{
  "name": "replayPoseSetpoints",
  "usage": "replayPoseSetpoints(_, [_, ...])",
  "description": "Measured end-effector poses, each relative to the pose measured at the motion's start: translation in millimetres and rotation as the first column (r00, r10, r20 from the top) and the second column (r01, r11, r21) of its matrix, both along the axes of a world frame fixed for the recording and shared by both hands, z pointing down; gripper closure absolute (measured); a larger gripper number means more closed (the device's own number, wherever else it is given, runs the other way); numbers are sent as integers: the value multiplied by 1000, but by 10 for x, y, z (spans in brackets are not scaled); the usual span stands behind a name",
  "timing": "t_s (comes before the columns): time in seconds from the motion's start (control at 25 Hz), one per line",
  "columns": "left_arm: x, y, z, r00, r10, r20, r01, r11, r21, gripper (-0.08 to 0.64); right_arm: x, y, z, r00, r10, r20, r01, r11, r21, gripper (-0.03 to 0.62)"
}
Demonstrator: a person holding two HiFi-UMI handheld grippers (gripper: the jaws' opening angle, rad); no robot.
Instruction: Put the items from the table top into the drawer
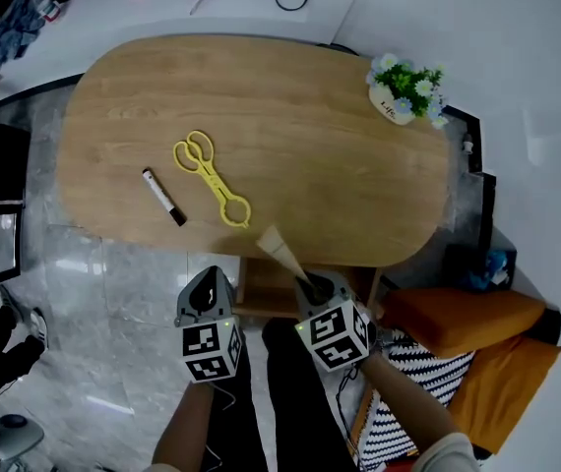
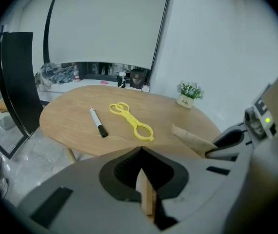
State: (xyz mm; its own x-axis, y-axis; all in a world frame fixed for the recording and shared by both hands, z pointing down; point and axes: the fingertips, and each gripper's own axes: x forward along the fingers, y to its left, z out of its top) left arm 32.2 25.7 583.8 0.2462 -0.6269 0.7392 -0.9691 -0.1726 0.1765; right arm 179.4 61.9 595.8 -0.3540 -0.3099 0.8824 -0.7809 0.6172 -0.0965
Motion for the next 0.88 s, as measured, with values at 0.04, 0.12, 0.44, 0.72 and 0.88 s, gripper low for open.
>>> replayPoseSetpoints(0.04, [5, 18, 9, 1000, -4, 1, 4, 1000, -1, 557, -17, 78, 22, 999, -42, -7, 42, 999, -4, 552])
replayPoseSetpoints(0.12, [9, 49, 36, 1000, -12, 3, 12, 1000, -3, 557, -46, 230, 79, 994, -107, -3, 107, 994, -25, 552])
replayPoseSetpoints(0.44, [-8, 173, 178, 996, -84, 0, 84, 996, -25, 557, 51, 592, 378, 972, -232, 41, 235, 962, -140, 551])
replayPoseSetpoints(0.72, [36, 177, 204, 996, -93, 6, 93, 995, -23, 557, 216, 626, 504, 974, -217, 59, 224, 957, -181, 434])
replayPoseSetpoints(0.88, [70, 142, 198, 996, -91, 7, 91, 996, -20, 557, 288, 605, 516, 981, -182, 60, 190, 965, -183, 423])
